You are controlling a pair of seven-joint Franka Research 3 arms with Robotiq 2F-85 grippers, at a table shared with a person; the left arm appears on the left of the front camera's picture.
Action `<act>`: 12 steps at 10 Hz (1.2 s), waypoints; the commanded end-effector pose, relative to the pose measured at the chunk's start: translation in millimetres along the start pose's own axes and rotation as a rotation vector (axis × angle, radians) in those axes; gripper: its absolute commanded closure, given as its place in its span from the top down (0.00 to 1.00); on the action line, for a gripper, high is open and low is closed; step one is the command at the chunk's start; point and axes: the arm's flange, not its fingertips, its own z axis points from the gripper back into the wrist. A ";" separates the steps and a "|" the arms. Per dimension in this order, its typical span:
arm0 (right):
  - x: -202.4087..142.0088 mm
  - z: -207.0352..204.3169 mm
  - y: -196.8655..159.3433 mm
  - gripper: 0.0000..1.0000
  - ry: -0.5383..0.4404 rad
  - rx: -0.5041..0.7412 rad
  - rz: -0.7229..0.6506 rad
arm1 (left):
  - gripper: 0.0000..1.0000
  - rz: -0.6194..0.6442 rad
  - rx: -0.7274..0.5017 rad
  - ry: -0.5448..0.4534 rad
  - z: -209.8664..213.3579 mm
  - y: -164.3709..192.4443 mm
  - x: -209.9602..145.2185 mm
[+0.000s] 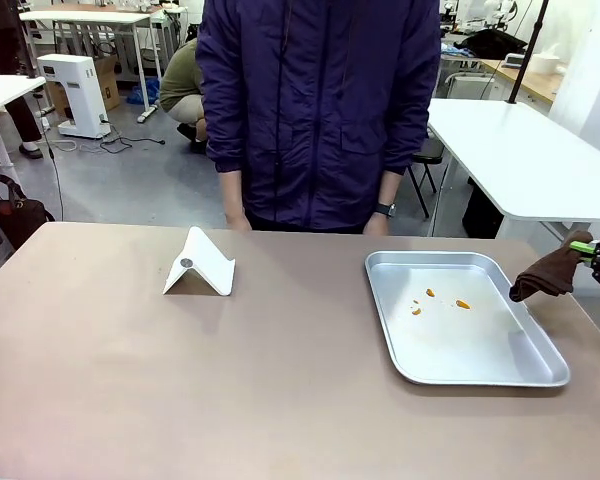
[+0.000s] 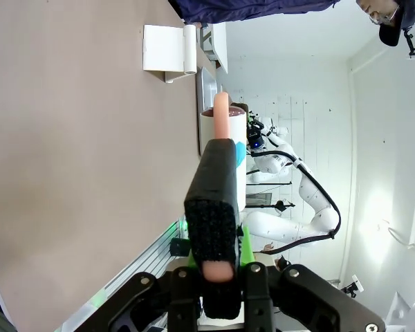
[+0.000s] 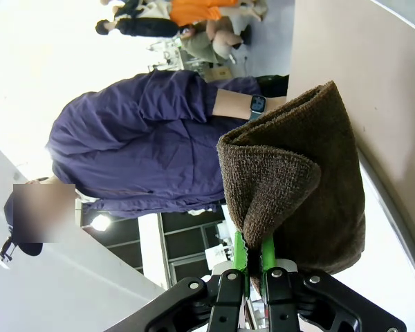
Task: Clean the surface of the table.
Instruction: Clean the area not pointed to by the person.
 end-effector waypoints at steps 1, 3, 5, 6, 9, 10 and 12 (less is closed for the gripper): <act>0.6 2.0 2.6 0.00 0.012 0.002 -0.007 | 0.21 0.002 -0.004 -0.013 -5.3 -4.2 -2.2; 0.6 2.0 2.6 0.00 0.012 0.002 -0.007 | 0.21 0.002 -0.004 -0.013 -5.3 -4.2 -2.2; 0.0 0.0 0.0 0.08 0.000 0.000 0.000 | 0.21 0.002 -0.004 -0.013 -5.3 -4.2 -2.2; -3.9 -11.5 16.4 0.08 0.073 -0.046 0.089 | 0.21 0.002 -0.004 -0.013 -5.3 -4.2 -2.2; -15.8 -53.6 68.7 0.08 0.229 -0.162 0.344 | 0.21 0.002 -0.004 -0.013 -5.3 -4.2 -2.2; -19.5 -70.4 81.2 0.08 0.276 -0.229 0.449 | 0.21 0.002 -0.004 -0.013 -5.3 -4.2 -2.2; -27.5 -100.1 96.2 0.08 0.341 -0.356 0.664 | 0.21 0.002 -0.004 -0.013 -5.3 -4.2 -2.2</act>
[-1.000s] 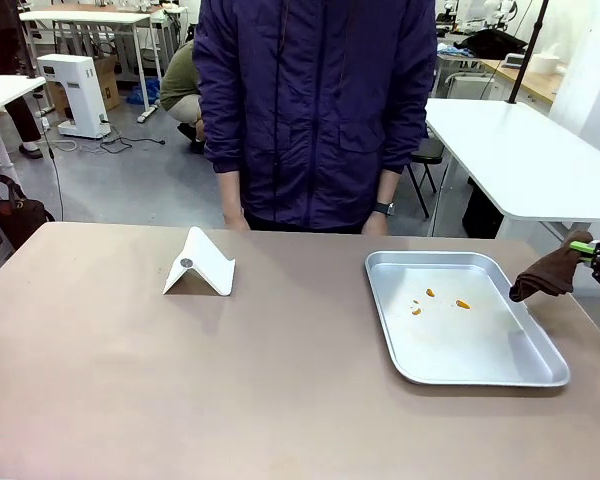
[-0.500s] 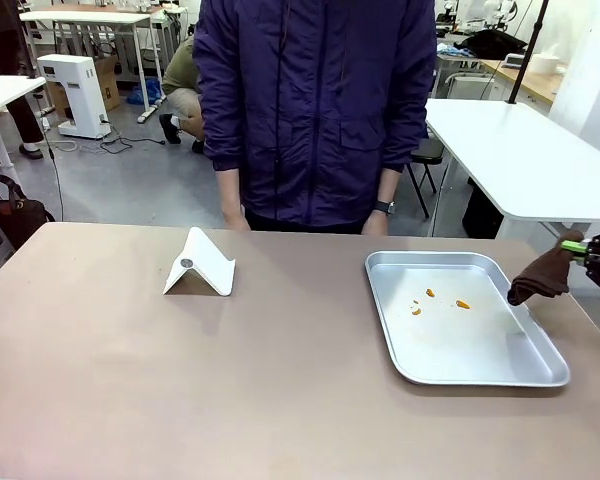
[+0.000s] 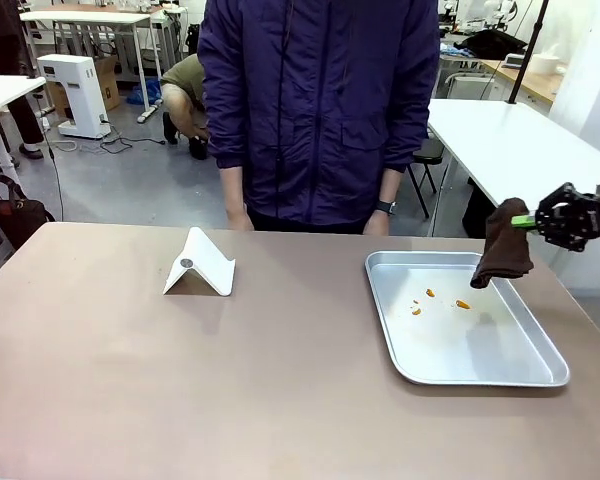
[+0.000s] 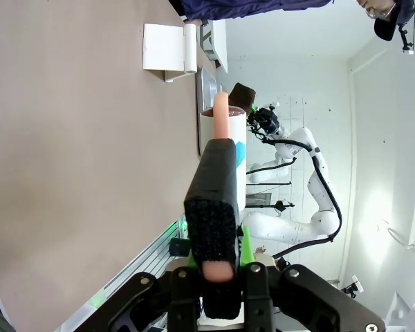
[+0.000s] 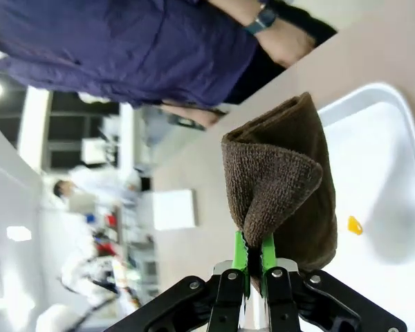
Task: Clean the surface of the table.
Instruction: Clean the area not pointed to by the person.
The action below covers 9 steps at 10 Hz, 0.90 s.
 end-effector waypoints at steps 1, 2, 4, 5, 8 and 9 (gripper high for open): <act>13.9 -13.3 -0.3 0.08 0.048 -0.138 0.175 | 0.21 0.000 -0.002 -0.014 -3.6 -5.2 -1.6; 18.1 -21.0 1.5 0.08 0.106 -0.198 0.252 | 0.21 0.000 -0.002 -0.014 -3.6 -5.2 -1.6; 17.6 -38.0 -2.8 0.08 0.166 -0.304 0.344 | 0.21 0.000 -0.002 -0.014 -3.6 -5.2 -1.6; 15.8 -48.6 -8.5 0.08 0.179 -0.342 0.355 | 0.21 0.000 -0.002 -0.014 -3.6 -5.2 -1.6; 4.2 -101.4 -22.6 0.08 0.267 -0.357 0.337 | 0.21 0.000 -0.002 -0.014 -3.6 -5.2 -1.6; 0.0 -122.1 -27.0 0.08 0.300 -0.347 0.313 | 0.21 0.000 -0.002 -0.014 -3.6 -5.2 -1.6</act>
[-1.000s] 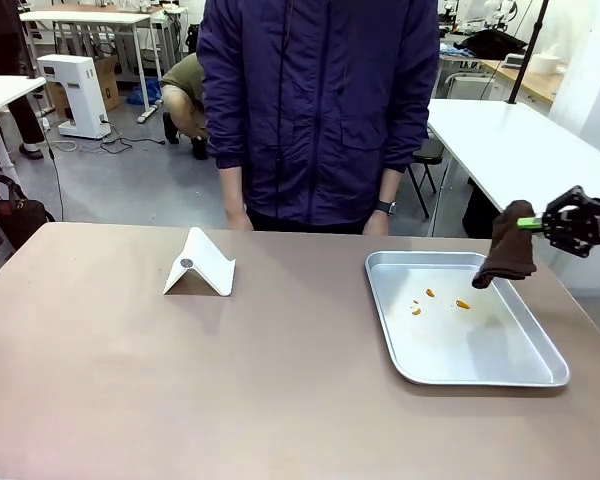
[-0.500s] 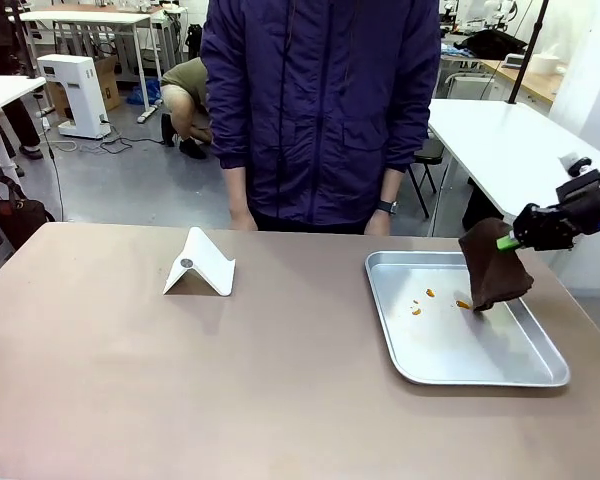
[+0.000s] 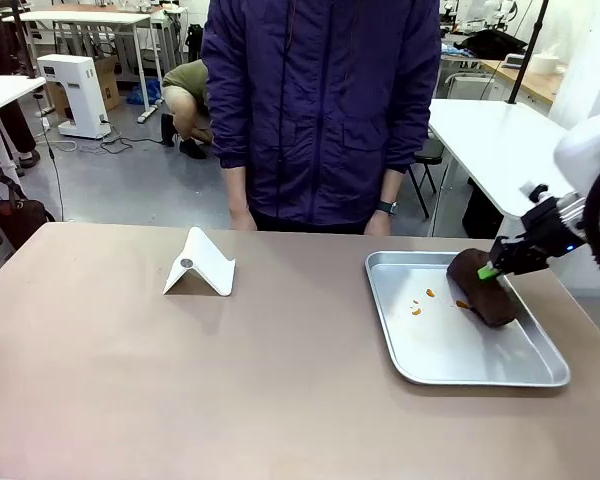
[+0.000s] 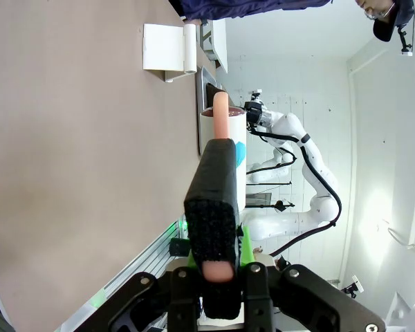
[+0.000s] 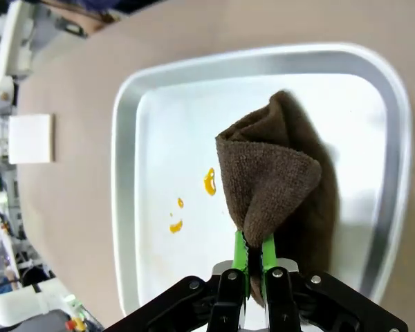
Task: Clean the surface of the table.
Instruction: Clean the area not pointed to by the person.
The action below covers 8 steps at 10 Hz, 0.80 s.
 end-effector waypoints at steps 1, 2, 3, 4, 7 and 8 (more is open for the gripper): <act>10.5 -32.8 7.2 0.08 0.035 0.013 -0.025 | 0.21 0.001 -0.003 -0.014 -3.3 -4.8 -1.6; 9.0 -45.6 10.8 0.08 0.052 0.028 -0.043 | 0.21 0.001 -0.003 -0.014 -3.3 -4.8 -1.6; 7.8 -55.8 14.9 0.08 0.073 0.072 -0.076 | 0.21 0.001 -0.003 -0.014 -3.3 -4.8 -1.6; 7.2 -61.8 16.8 0.08 0.081 0.094 -0.101 | 0.21 0.001 -0.003 -0.014 -3.3 -4.8 -1.6; 5.9 -72.1 23.7 0.08 0.103 0.186 -0.153 | 0.21 0.001 -0.003 -0.014 -3.3 -4.8 -1.6; 6.0 -74.7 29.6 0.08 0.098 0.232 -0.160 | 0.21 0.001 -0.003 -0.014 -3.3 -4.8 -1.6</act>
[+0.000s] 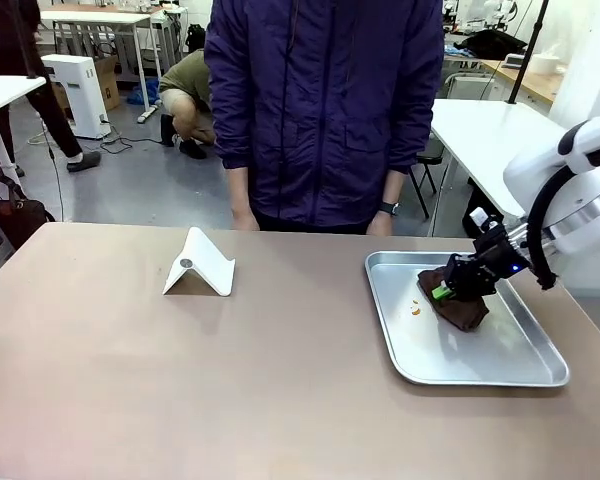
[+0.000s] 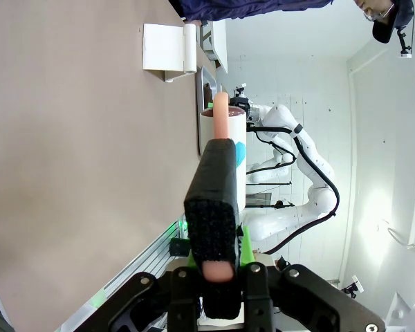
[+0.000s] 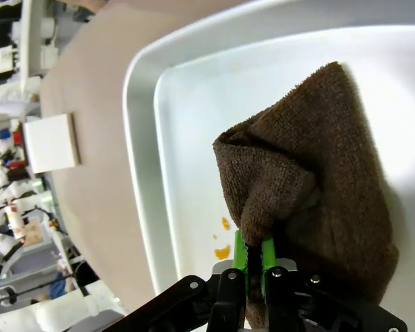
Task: Clean the surface of the table.
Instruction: Clean the area not pointed to by the person.
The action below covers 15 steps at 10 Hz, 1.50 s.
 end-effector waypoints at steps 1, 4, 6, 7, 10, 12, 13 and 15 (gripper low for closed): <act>0.6 -14.5 13.7 0.08 0.029 0.093 0.007 | 0.21 0.001 -0.003 -0.014 -3.2 -4.9 -1.6; -14.2 -26.6 33.2 0.08 0.120 0.096 0.134 | 0.21 0.001 -0.003 -0.014 -3.2 -4.9 -1.6; -22.6 -19.6 30.4 0.08 0.170 0.062 0.283 | 0.21 0.001 -0.003 -0.014 -3.2 -4.9 -1.6; -23.4 -15.4 26.2 0.08 0.147 0.026 0.285 | 0.21 0.001 -0.003 -0.014 -3.2 -4.9 -1.6; -22.2 -0.5 9.2 0.08 0.038 -0.106 0.263 | 0.21 0.001 -0.003 -0.014 -3.2 -4.9 -1.6; -12.7 5.6 -5.6 0.08 -0.084 -0.170 0.161 | 0.21 0.001 -0.003 -0.014 -3.2 -4.9 -1.6; -7.7 9.8 -12.6 0.08 -0.123 -0.164 0.101 | 0.21 0.001 -0.003 -0.014 -3.2 -4.9 -1.6; 2.0 23.1 -23.8 0.08 -0.217 -0.120 -0.038 | 0.21 0.001 -0.003 -0.014 -3.2 -4.9 -1.6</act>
